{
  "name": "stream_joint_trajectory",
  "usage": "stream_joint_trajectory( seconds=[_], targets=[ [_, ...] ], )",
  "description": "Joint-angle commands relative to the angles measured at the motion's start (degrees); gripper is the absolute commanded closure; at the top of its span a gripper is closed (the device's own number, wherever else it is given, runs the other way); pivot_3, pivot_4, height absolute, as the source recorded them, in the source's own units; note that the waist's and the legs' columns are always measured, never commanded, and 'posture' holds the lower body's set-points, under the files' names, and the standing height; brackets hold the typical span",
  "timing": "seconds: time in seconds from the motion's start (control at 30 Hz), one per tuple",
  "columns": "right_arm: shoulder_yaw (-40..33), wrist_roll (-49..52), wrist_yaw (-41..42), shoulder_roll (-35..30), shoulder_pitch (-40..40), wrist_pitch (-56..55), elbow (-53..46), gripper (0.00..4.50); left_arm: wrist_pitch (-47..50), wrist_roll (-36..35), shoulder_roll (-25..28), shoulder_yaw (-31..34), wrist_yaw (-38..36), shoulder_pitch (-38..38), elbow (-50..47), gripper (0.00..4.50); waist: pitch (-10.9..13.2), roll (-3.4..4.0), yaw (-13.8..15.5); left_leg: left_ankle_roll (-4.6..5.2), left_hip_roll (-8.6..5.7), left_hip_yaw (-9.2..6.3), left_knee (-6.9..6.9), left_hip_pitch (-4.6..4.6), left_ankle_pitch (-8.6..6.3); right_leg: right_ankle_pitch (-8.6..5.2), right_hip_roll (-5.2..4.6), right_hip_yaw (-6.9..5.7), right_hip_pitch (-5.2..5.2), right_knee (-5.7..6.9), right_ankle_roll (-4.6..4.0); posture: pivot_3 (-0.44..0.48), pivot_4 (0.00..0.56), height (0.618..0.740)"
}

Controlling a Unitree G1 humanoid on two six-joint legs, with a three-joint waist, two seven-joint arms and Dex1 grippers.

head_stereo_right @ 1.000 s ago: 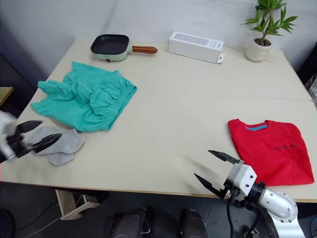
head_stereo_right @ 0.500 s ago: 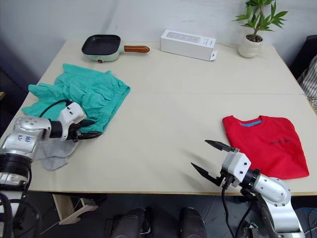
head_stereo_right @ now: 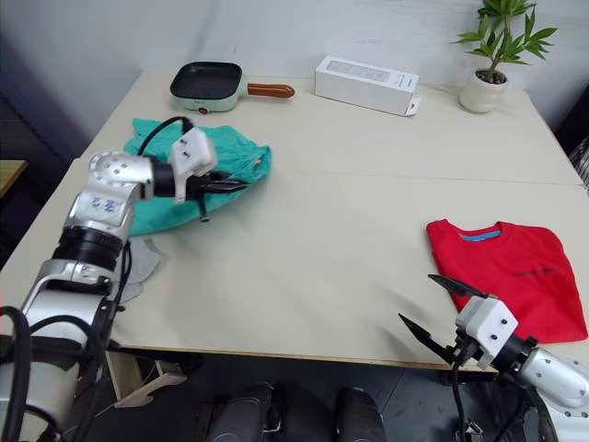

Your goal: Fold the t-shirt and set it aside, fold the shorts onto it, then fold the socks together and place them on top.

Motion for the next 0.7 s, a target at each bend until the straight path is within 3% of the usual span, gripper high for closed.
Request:
stream_joint_trajectory(
  seconds=[0.03,0.23,0.33,0.43,0.6,0.7],
  targets=[
    [-4.95,2.09,1.09,-1.87,1.88,-0.03,-1.77,0.00,2.30,-1.81,-4.54,-3.54,-4.99,-1.68,-7.70,4.48,0.00,0.02,-0.13,0.05,0.00,0.01,0.14,-0.03,-0.04,-0.01,0.01,0.01,0.00,-0.01,0.02,0.000,0.150,0.740],
    [-8.44,3.52,0.73,-2.35,5.10,2.87,-4.05,0.00,8.85,-4.01,-15.51,-9.50,-6.92,5.33,-17.49,4.48,0.00,0.02,-0.59,0.24,0.03,0.09,0.38,0.00,-0.20,0.02,-0.18,0.24,0.11,-0.16,0.14,0.000,0.150,0.740],
    [-8.49,3.66,0.17,-1.93,5.98,4.31,-5.71,0.00,10.89,-3.14,-20.55,-11.85,-3.85,8.84,-16.97,4.48,0.00,0.03,-0.65,0.17,0.16,0.13,0.36,0.04,-0.21,0.02,-0.19,0.46,0.07,-0.15,0.13,0.000,0.150,0.740],
    [-8.36,3.56,0.10,-1.43,7.05,4.69,-6.81,0.00,12.71,-2.98,-22.41,-12.01,-2.09,10.56,-15.28,4.48,0.01,0.03,-0.49,0.17,0.18,0.11,0.38,0.04,-0.20,0.01,-0.20,0.68,0.06,-0.13,0.10,0.000,0.150,0.740],
    [-8.28,3.26,0.29,-0.35,7.33,3.90,-6.22,0.00,12.99,-4.70,-18.39,-9.32,-2.82,12.72,-19.24,3.24,0.00,0.04,-0.61,0.22,0.18,0.11,0.37,0.04,-0.28,0.01,-0.22,0.75,0.05,-0.16,0.10,0.000,0.150,0.740],
    [-8.46,3.40,1.58,-1.28,5.68,3.14,-4.38,0.00,13.10,-6.82,-12.16,-7.09,-6.83,13.75,-24.23,2.24,0.00,0.06,-0.65,0.11,0.22,0.11,0.35,0.06,-0.26,0.01,-0.20,0.75,0.04,-0.15,0.09,0.000,0.150,0.740]
  ],
)
